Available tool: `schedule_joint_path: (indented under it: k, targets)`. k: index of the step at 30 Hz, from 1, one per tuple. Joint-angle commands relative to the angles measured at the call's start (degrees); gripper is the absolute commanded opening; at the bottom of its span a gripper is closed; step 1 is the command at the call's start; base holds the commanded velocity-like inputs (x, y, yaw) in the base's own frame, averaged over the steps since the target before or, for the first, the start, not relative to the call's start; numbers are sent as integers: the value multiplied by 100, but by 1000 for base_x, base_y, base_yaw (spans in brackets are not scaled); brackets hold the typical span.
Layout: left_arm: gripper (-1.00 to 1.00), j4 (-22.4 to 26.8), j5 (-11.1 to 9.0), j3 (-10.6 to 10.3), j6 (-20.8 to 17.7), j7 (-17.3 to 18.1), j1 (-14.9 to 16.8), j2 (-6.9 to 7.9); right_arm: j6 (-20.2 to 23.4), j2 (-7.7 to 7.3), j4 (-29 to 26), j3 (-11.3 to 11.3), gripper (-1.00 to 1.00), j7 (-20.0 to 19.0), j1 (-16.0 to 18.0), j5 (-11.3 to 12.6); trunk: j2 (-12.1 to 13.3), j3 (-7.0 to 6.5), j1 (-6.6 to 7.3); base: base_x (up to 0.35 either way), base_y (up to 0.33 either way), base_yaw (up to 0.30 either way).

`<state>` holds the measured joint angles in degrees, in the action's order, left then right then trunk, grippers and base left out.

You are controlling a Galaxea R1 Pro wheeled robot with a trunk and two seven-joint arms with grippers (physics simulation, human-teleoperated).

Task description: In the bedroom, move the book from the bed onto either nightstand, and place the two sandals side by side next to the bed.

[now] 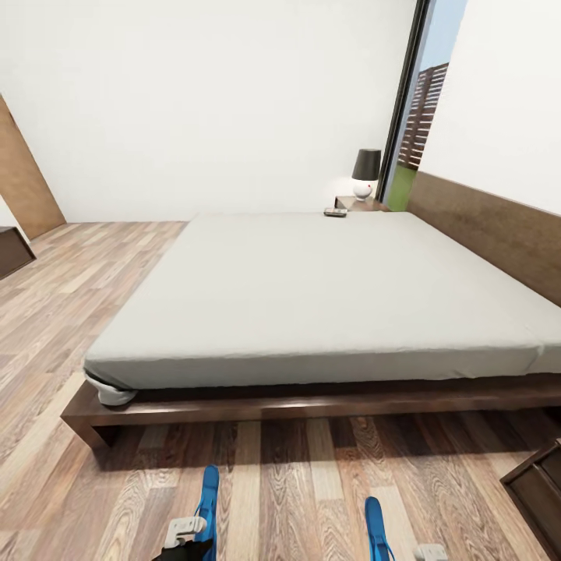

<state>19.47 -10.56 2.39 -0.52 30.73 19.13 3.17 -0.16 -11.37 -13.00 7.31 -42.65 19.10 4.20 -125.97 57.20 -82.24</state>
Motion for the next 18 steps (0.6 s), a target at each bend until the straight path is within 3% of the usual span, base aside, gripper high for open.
schedule_joint_path:
  k: [1, 18]
  targets:
    - [-100, -5, 1, 24, 0, 29, 3, -1, -2, -5, 8, 8, -100, -24, 4, 28, -2, 5, 1, 0, 0, 0]
    - [-100, 11, 9, 46, 0, 24, 3, 4, -2, -14, 8, 8, -100, -20, 5, 45, -2, 5, 1, 0, 0, 0]
